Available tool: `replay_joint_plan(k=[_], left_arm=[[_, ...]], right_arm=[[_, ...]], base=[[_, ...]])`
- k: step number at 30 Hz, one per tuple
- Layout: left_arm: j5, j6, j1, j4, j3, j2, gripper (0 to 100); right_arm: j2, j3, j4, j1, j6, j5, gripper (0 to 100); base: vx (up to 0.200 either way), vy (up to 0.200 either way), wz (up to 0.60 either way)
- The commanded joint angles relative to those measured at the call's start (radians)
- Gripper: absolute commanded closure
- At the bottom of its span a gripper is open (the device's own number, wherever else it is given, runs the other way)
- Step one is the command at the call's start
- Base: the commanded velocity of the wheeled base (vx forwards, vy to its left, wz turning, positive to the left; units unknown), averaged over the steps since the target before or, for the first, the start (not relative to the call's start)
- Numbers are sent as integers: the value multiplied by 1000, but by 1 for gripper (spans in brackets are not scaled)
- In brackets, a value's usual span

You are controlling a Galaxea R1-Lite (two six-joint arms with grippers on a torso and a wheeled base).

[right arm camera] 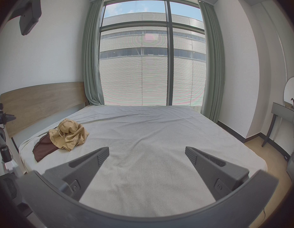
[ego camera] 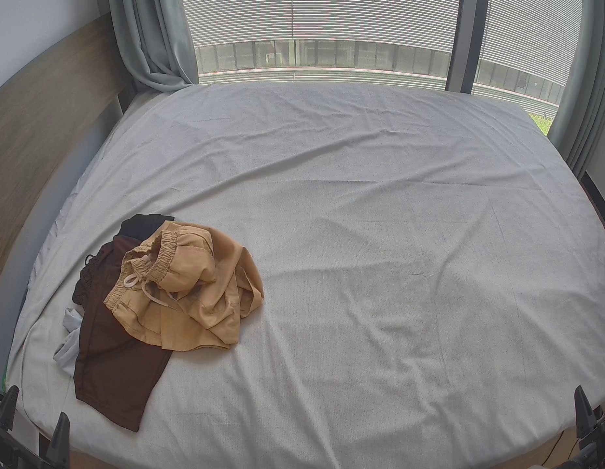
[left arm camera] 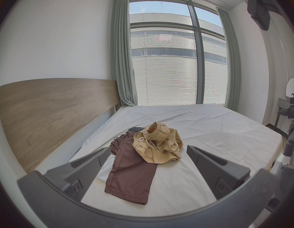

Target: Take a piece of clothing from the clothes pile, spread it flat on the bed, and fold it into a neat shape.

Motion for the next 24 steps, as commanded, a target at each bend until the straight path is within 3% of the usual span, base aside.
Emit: replay_joint_plan(k=[1,24], left_arm=[[-1,-3,0,-1,18,-13,0],[-5,19,0,-10,18,-13,0]], right_arm=[[-16,16,0,0,2,0,0],[-16,16,0,0,5,-1,0]], base=[[0,0,0],[0,0,0]])
